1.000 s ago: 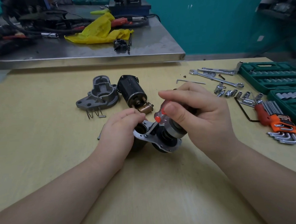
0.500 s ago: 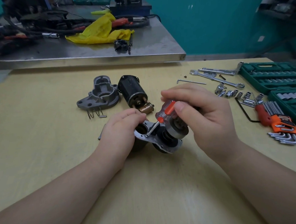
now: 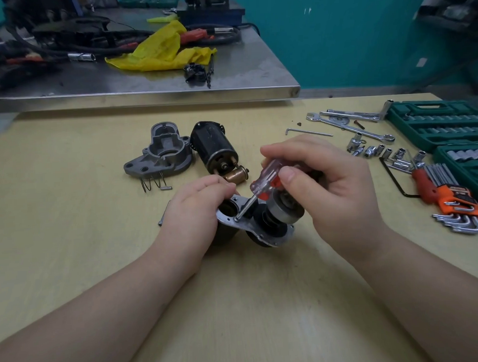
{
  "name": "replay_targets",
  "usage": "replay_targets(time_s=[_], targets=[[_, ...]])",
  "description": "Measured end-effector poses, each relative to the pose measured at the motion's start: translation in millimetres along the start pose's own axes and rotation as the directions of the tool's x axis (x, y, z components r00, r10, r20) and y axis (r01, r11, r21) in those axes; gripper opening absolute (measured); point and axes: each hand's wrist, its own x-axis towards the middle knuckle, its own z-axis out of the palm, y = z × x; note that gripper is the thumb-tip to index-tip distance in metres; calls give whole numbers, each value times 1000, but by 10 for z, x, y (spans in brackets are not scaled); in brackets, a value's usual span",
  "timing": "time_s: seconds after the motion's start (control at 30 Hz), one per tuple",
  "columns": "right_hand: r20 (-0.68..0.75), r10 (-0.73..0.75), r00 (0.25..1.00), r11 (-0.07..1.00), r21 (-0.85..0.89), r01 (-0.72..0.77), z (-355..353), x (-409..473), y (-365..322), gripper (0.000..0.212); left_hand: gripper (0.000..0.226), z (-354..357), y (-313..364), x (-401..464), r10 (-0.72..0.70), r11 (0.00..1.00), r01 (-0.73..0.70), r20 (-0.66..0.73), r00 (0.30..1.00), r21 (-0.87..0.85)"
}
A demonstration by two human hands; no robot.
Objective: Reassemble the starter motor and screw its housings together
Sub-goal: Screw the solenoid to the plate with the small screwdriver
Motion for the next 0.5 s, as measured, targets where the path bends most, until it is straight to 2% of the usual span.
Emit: replay_targets(time_s=[0.1, 0.3, 0.43, 0.5], targets=[[-23, 22, 999, 1000, -5, -22, 20, -10, -5, 24, 22, 5, -1, 7, -39, 991, 38, -2, 999, -126], [-25, 11, 1000, 1000, -2, -11, 15, 7, 10, 9, 25, 5, -25, -5, 12, 990, -7, 39, 999, -140], [-14, 26, 1000, 1000, -13, -26, 13, -11, 26, 21, 22, 8, -40, -17, 26, 987, -17, 58, 998, -161], [-26, 37, 999, 998, -53, -39, 32, 2, 44, 24, 18, 4, -49, -12, 41, 995, -36, 42, 998, -97]])
